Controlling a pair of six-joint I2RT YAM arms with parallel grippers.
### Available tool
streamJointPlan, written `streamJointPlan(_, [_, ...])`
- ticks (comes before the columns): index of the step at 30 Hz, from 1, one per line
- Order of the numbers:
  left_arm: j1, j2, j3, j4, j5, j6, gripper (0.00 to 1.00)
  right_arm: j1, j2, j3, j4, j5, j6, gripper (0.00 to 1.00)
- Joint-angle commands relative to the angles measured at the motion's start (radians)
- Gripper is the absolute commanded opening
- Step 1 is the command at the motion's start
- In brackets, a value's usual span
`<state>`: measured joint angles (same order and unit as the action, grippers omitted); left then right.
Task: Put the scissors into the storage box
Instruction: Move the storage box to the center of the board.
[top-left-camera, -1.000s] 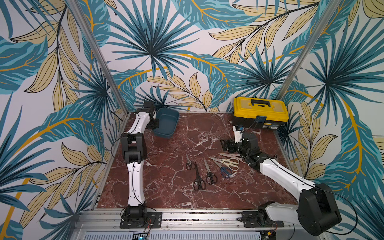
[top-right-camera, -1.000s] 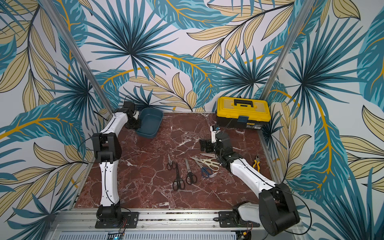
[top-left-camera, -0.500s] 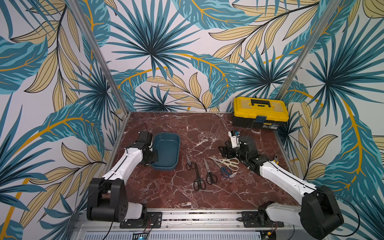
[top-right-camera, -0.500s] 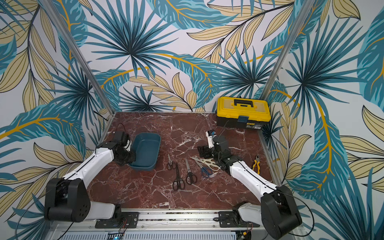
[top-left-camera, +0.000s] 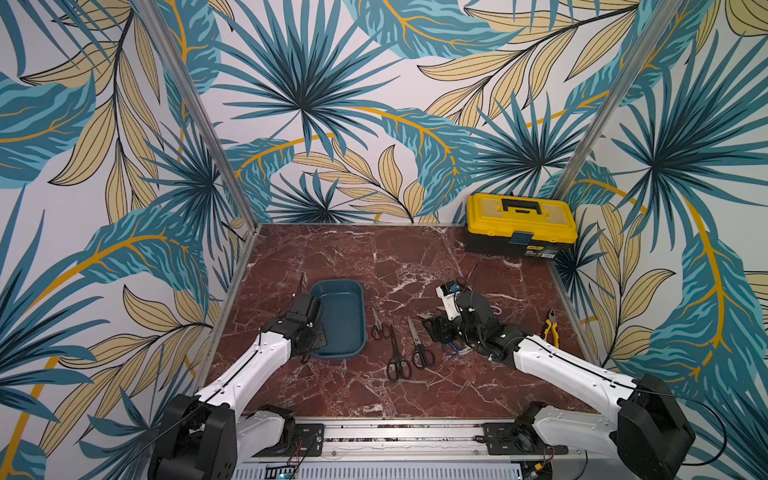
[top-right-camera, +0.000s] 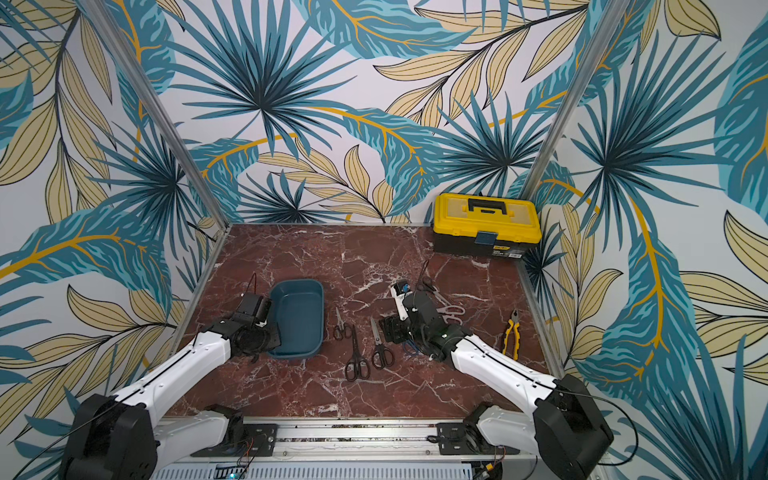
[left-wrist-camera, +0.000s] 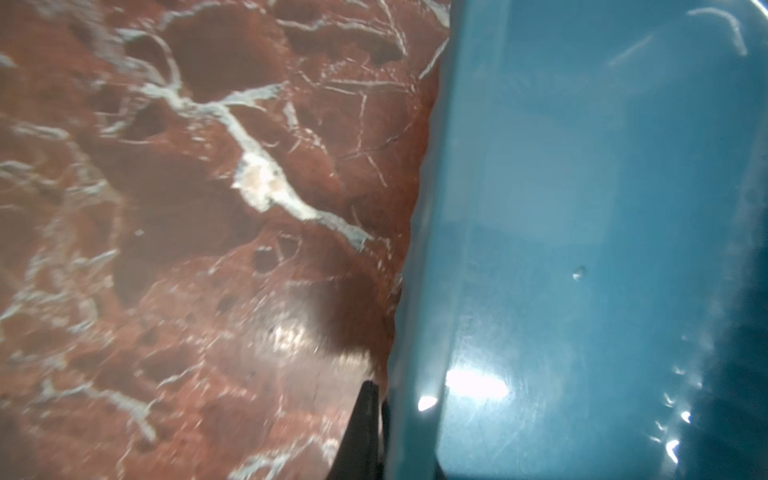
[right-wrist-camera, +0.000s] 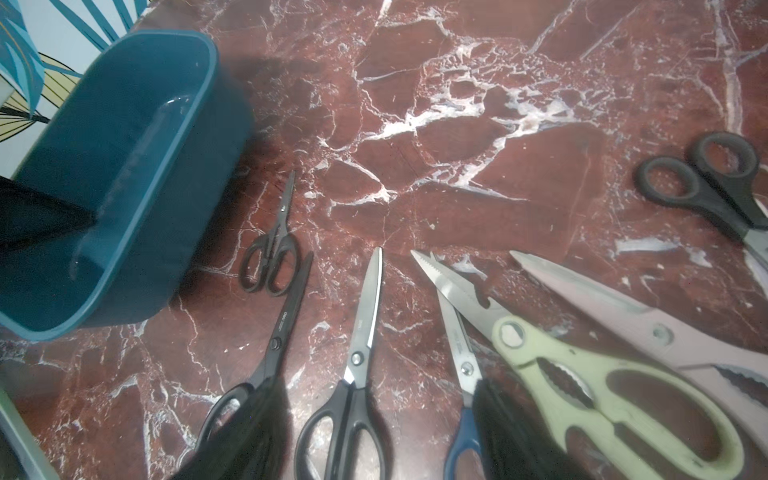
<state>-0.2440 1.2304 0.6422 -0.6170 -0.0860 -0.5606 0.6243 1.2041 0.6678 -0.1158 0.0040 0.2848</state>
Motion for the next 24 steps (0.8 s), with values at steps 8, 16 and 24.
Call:
streamJointPlan(8, [-0.012,0.158,0.054,0.122,0.029,0.092,0.03,0.054,0.075,0.017,-0.078,0.047,0.001,0.74])
streamJointPlan(16, [-0.011,0.169,0.082,0.114,0.002,0.133,0.35,0.08,0.089,0.044,-0.124,0.073,-0.007,0.74])
streamJointPlan(24, [-0.011,0.196,0.135,0.077,0.029,0.16,0.54,0.108,0.118,0.123,-0.222,0.135,-0.023,0.8])
